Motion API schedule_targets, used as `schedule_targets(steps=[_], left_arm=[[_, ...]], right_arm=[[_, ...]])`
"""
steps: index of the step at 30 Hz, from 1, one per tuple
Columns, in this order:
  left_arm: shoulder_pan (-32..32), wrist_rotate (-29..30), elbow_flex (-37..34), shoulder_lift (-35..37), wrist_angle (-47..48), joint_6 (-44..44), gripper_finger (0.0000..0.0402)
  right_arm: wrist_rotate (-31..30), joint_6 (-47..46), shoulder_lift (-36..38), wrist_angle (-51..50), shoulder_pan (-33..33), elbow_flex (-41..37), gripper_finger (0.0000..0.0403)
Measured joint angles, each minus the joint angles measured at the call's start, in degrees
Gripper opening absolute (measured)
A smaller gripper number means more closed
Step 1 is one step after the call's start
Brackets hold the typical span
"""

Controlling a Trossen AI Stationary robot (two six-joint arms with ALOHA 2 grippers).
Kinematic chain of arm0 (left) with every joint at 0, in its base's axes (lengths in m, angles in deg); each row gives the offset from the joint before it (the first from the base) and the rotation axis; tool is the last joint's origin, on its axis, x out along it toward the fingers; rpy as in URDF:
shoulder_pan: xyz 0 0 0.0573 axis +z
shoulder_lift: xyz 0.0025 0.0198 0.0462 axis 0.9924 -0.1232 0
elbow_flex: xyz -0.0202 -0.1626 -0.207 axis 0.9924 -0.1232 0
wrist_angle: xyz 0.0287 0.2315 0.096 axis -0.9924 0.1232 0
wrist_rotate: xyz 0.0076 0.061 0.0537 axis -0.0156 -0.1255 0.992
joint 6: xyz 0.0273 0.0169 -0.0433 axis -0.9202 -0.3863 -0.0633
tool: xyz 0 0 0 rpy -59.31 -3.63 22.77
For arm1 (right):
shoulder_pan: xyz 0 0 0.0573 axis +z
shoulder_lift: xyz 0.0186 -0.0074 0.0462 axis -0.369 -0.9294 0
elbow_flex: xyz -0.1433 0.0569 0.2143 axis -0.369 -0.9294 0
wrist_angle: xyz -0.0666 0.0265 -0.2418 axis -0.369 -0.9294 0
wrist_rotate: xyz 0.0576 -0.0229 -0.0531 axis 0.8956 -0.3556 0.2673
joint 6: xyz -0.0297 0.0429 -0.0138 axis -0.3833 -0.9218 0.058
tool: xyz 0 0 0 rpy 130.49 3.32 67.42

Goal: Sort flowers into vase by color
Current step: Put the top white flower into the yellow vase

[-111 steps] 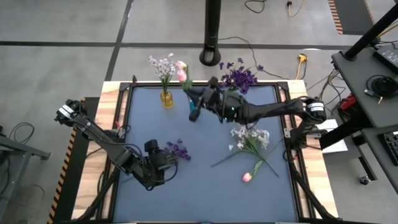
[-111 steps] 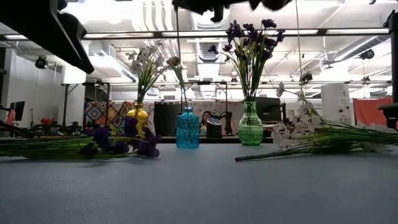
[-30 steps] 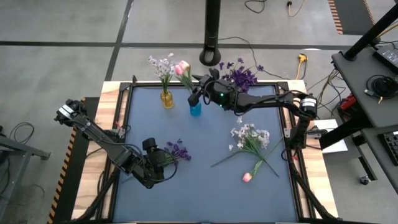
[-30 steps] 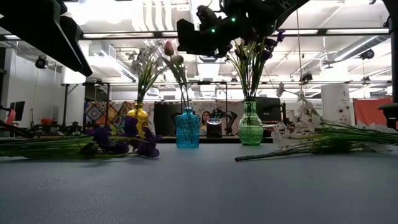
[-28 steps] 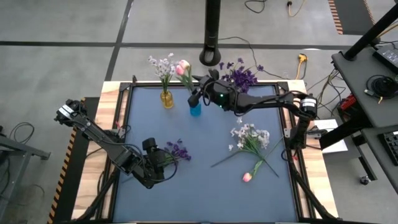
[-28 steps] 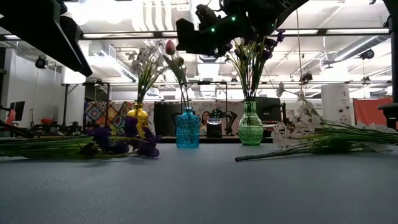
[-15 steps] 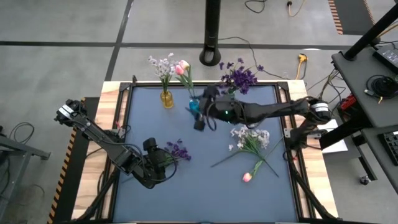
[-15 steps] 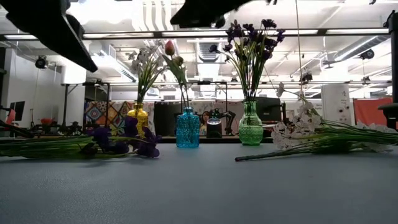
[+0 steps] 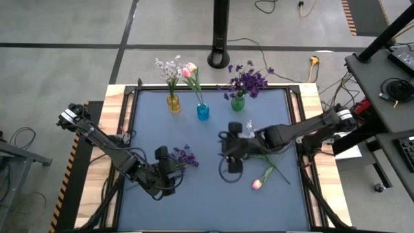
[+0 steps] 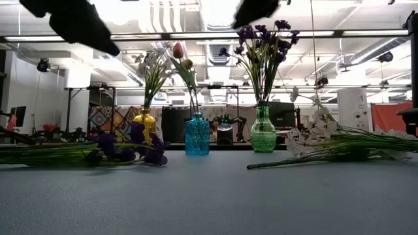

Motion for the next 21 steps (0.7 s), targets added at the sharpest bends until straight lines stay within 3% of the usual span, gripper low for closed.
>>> schedule_targets(steps=[7,15,21], left_arm=[[0.1,0.1,0.0,-2.0,-8.3,-7.0,0.0236],[2.1,0.1,0.6,-7.1,-20.5,-17.0,0.0236],[5.3,0.1,3.3,-12.6,-22.0,-20.7,0.0236]], right_arm=[[0.3,-15.8,-0.1,-12.9,6.4,-0.1,0.0219],[5.6,-32.4,-0.2,-22.1,12.4,-0.1,0.0219],[4.4,-42.8,-0.2,-26.0,16.3,-0.1,0.0219]])
